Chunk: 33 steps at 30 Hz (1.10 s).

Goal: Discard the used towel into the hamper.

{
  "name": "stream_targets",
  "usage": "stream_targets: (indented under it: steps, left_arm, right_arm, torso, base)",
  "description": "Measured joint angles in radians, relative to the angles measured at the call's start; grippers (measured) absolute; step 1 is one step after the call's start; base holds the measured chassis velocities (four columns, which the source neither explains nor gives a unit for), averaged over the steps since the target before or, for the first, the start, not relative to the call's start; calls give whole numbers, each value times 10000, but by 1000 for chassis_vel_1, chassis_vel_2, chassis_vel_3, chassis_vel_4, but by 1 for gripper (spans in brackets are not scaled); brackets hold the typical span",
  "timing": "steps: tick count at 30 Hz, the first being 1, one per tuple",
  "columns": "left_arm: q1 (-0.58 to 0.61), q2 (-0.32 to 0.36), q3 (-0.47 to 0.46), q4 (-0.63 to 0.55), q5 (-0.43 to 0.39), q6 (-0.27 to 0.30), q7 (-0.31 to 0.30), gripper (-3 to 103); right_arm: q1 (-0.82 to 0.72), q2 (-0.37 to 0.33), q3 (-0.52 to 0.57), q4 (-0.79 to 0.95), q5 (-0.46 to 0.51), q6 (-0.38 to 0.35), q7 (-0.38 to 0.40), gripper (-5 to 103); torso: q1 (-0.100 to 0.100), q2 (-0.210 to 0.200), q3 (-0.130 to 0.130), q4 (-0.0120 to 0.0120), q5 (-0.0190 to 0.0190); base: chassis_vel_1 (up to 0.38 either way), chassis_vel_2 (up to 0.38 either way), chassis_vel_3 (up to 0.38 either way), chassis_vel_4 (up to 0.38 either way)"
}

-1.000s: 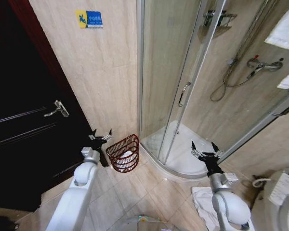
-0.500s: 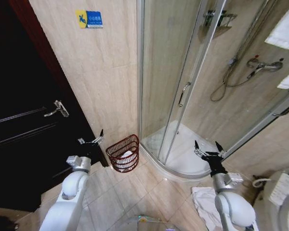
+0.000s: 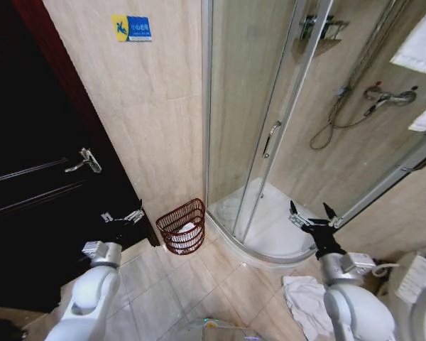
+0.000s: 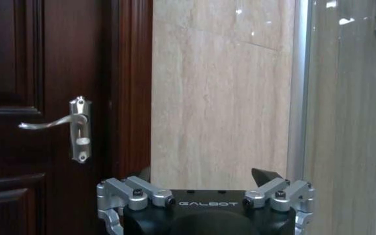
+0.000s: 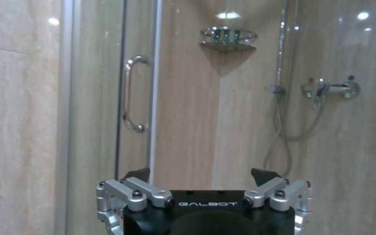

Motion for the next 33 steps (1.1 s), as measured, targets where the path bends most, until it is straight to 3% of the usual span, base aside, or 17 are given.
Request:
stream_targets:
  steps: [11,22,33]
  left_arm:
    - [-197,-196,326,-153,237,125,0,100]
    - [-135,-605,508,162,664,-146,99,100]
    - [-384,-520,482,-328,693,184,84,100]
  right_arm:
    - [-482,116,196,372,-45,-74,213,100]
    - [-1133,279,357,708,-23,-85,298,100]
    - [-1071,128,514,744,208,-196,312,100]
  torso:
    - [0,0,0,-3,-1]
    - [0,0,0,-2,0]
    - [0,0,1,-3,0]
  base:
    - [0,0,0,0]
    - [0,0,0,0]
    - [0,0,0,0]
